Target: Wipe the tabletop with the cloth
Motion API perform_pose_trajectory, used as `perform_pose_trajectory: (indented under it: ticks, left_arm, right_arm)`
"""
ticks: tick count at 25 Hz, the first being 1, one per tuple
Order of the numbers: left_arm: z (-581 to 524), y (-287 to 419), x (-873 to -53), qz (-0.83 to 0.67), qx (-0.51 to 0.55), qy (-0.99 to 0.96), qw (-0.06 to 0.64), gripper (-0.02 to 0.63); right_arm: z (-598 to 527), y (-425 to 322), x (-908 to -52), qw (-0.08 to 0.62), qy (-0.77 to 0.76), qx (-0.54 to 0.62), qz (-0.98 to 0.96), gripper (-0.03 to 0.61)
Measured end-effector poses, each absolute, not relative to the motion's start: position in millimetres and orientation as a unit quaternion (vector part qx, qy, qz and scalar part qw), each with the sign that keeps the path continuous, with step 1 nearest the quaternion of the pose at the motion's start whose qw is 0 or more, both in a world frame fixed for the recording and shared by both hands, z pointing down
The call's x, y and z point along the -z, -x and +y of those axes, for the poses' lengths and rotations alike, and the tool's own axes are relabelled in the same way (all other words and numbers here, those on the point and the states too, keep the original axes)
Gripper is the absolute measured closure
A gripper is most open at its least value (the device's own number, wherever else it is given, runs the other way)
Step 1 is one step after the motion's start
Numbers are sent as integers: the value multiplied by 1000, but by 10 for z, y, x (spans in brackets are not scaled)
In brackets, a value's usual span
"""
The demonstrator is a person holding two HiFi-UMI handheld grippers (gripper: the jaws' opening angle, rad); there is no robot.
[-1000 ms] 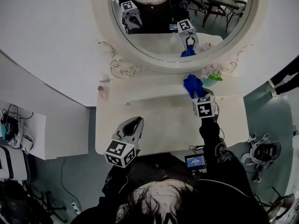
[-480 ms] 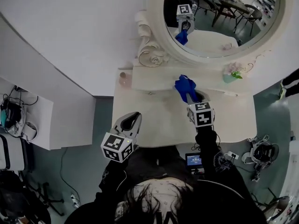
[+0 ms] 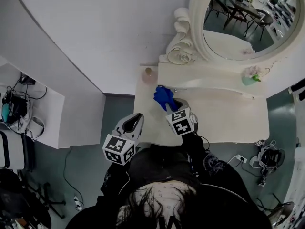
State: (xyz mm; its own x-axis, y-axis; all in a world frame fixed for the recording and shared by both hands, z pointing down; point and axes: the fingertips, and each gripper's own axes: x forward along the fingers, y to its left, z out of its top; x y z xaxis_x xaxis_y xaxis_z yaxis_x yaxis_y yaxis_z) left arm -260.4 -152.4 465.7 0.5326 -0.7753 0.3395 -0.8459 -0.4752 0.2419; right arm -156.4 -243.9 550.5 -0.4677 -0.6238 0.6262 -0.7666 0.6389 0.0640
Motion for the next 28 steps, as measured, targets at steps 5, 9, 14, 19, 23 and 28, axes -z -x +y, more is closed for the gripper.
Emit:
perform_pose_trajectory:
  ticks: [5,9,14,19,23,28]
  left_arm:
    - [-1365,2945,-4691,-490,-89,-844,200,611]
    - [-1243,3189,-4763,-510,-86,-829,211,611]
    - [-1169,3427,-4823,-534,-73,-813,220,611]
    - [-1211,3545,-4891,-547,-67,-803,228,611]
    - [-1323,3441,-4900,-542,-65,-806,228,611]
    - [-1431,3030,-4880,-518,-73,-823,223,611]
  right_arm:
    - [-2274,2242,-5791,347,-358,-108,-860,494]
    - [-2223,2549,-6048,376,-330,-104,-859,494]
    - [-2220,2602,-6418,425,-316,-96,-843,494]
    - [-2259,2532,-6509,434,-318,-87,-838,494]
    - [-2317,2344,-6509,439,-326,-75,-833,494]
    - [-2415,1805,-6504,434,-360,-90,-821,494]
